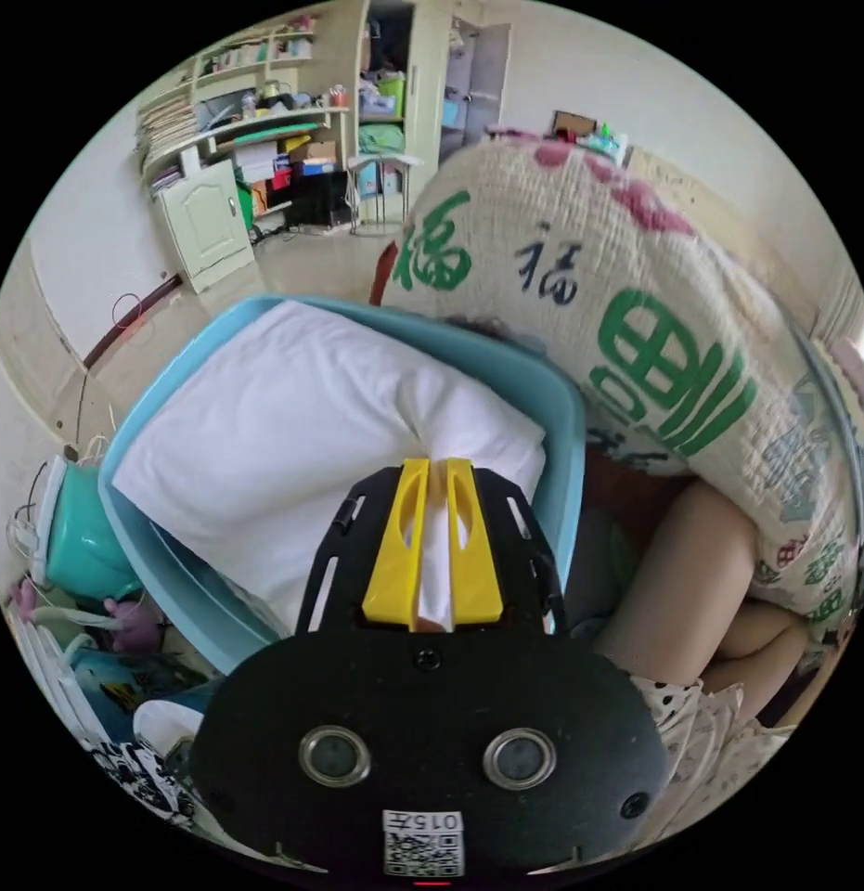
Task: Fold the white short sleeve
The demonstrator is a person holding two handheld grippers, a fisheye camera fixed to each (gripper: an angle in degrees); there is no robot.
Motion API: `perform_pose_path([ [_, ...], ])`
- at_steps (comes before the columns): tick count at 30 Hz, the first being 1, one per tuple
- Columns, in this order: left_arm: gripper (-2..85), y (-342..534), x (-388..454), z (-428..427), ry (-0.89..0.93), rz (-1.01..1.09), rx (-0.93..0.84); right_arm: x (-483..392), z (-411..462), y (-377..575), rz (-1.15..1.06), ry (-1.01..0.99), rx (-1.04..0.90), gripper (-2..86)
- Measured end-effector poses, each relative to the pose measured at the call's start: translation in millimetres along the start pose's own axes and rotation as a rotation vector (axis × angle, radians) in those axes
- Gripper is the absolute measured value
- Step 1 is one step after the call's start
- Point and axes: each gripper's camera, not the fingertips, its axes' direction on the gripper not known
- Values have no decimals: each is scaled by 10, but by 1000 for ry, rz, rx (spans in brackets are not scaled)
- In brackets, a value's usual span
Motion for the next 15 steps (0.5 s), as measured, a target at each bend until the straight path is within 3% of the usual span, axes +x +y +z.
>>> perform_pose_path([
  [3,17,29,-20,-681,67,-50,226,37,78,45,-25,-10,-5,-10],
  [9,10,-156,335,-1760,486,0,647,170,142,73,-6,-70,21,-10],
  [13,10,-643,1441,-2346,889,272,862,257,61,-43,7,-183,91,-9],
  [15,12,-948,2158,-2501,1096,410,879,271,-14,-125,3,-272,148,-8],
])
